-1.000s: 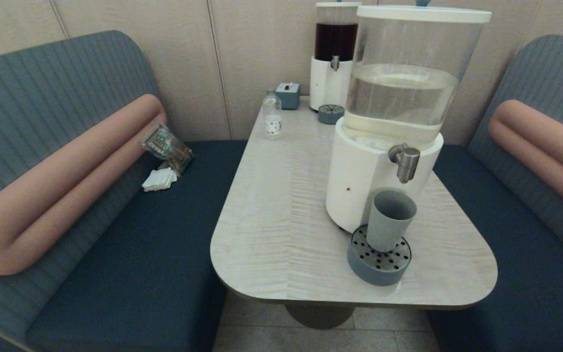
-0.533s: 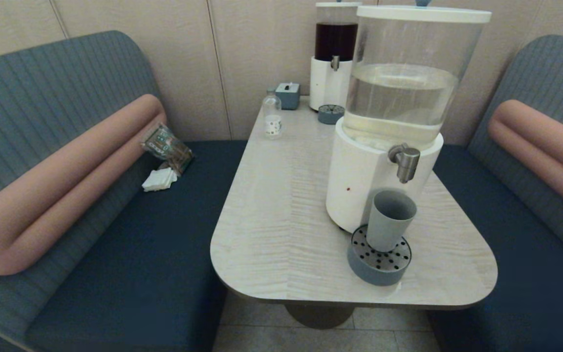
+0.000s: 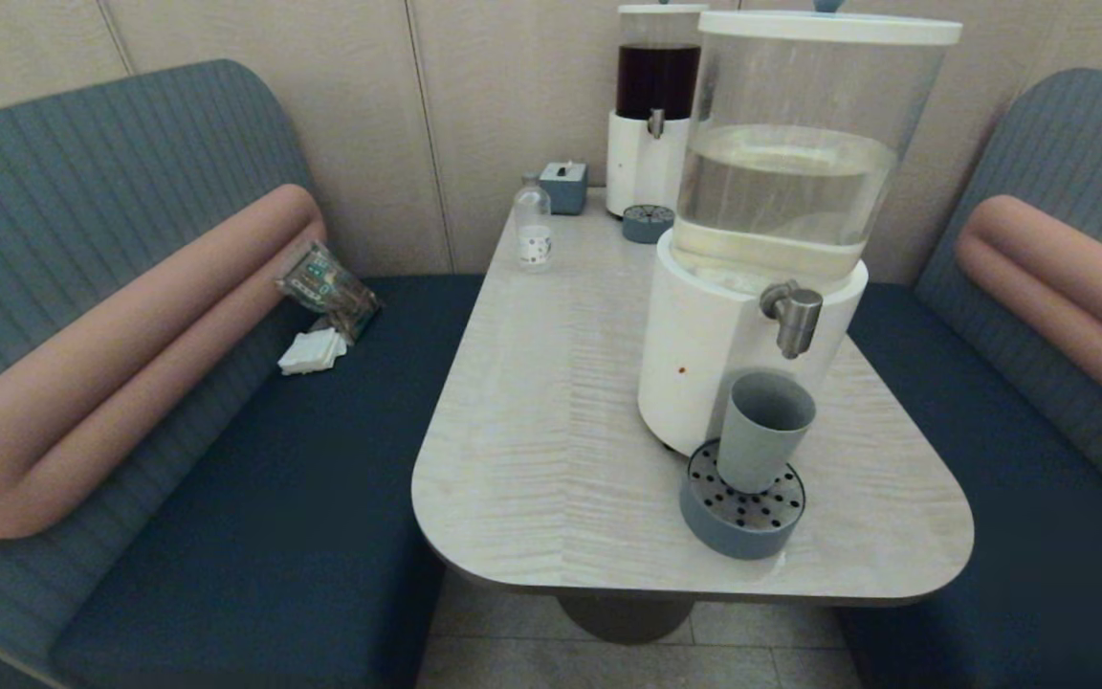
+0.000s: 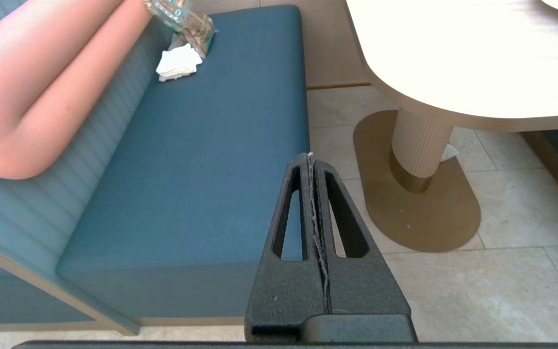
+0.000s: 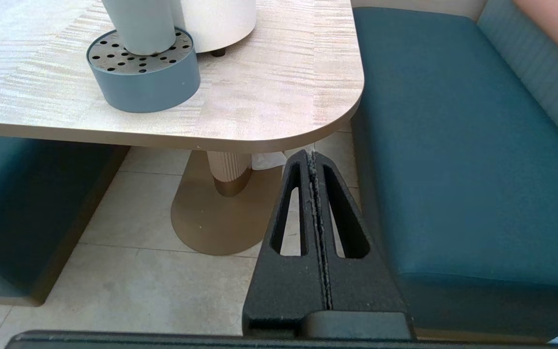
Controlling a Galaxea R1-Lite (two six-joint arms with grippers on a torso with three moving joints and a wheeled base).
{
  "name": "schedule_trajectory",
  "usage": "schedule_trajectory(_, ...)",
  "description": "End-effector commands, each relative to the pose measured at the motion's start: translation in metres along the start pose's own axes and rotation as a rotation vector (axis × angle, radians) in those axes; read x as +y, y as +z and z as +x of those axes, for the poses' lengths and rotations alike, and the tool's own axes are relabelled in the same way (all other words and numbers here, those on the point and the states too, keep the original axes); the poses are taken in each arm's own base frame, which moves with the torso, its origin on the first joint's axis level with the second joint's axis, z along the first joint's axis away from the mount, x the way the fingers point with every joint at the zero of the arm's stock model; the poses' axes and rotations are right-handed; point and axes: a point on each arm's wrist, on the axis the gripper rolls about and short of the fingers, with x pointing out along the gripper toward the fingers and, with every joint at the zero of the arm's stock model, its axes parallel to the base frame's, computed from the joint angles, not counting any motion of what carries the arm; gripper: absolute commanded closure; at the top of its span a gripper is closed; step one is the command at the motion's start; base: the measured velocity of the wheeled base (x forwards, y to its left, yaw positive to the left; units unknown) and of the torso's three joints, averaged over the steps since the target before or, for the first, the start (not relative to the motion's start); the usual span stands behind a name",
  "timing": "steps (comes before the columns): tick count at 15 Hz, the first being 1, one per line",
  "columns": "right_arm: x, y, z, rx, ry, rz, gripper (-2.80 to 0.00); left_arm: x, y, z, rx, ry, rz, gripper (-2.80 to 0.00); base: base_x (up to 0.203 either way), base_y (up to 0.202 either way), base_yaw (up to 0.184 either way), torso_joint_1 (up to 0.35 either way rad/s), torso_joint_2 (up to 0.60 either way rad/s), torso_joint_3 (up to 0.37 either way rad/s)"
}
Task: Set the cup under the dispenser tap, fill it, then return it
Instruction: Place the cup next to the water dispenser
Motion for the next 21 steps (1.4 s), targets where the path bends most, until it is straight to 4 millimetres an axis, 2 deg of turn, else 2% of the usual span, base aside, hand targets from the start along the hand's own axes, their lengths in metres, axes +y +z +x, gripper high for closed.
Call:
schedule_trajectory(1,0.0,0.0,0.0,0.001,0.001,0.0,0.0,0.0,0.0,0.0,-0.002,-0.002,0.003,0.0,0.0,0.0,0.0,0.0,0.0,0.0)
schedule_trajectory(4,0.0,0.0,0.0,0.001,0.001,0.005,0.0,0.001,0.009,-0.003,-0.033,-0.001,0.0,0.0,0.0,0.0,0.0,0.0,0.0,0.0)
schedule_trajectory(6,0.0,0.0,0.0,0.001,0.001,0.007,0.0,0.002,0.035,-0.014,-0.088,-0.037,-0.006,0.0,0.0,0.0,0.0,0.0,0.0,0.0)
schedule_trajectory(8,0.0,0.0,0.0,0.001,0.001,0.007,0.0,0.002,0.071,-0.028,-0.096,-0.127,-0.052,0.0,0.0,0.0,0.0,0.0,0.0,0.0)
schedule_trajectory(10,0.0,0.0,0.0,0.001,0.001,0.007,0.0,0.004,0.106,-0.016,-0.028,-0.223,-0.134,0.0,0.0,0.0,0.0,0.0,0.0,0.0)
schedule_trajectory(12,0.0,0.0,0.0,0.001,0.001,0.007,0.0,0.005,0.144,0.023,0.01,-0.322,-0.192,0.0,0.0,0.0,0.0,0.0,0.0,0.0)
schedule_trajectory(14,0.0,0.0,0.0,0.001,0.001,0.007,0.0,0.004,0.167,0.079,0.021,-0.461,-0.201,0.0,0.0,0.0,0.0,0.0,0.0,0.0)
schedule_trajectory(17,0.0,0.0,0.0,0.001,0.001,0.007,0.0,-0.002,0.171,0.168,0.032,-0.631,-0.131,0.0,0.0,0.0,0.0,0.0,0.0,0.0)
schedule_trajectory(19,0.0,0.0,0.0,0.001,0.001,0.007,0.0,-0.009,0.166,0.211,-0.031,-0.713,-0.075,0.0,0.0,0.0,0.0,0.0,0.0,0.0)
schedule_trajectory(20,0.0,0.0,0.0,0.001,0.001,0.007,0.0,-0.013,0.164,0.228,-0.076,-0.743,-0.046,-2.8,0.0,0.0,0.0,0.0,0.0,0.0)
schedule_trajectory(21,0.0,0.0,0.0,0.001,0.001,0.007,0.0,-0.016,0.163,0.24,-0.124,-0.77,-0.02,-2.8,0.0,0.0,0.0,0.0,0.0,0.0)
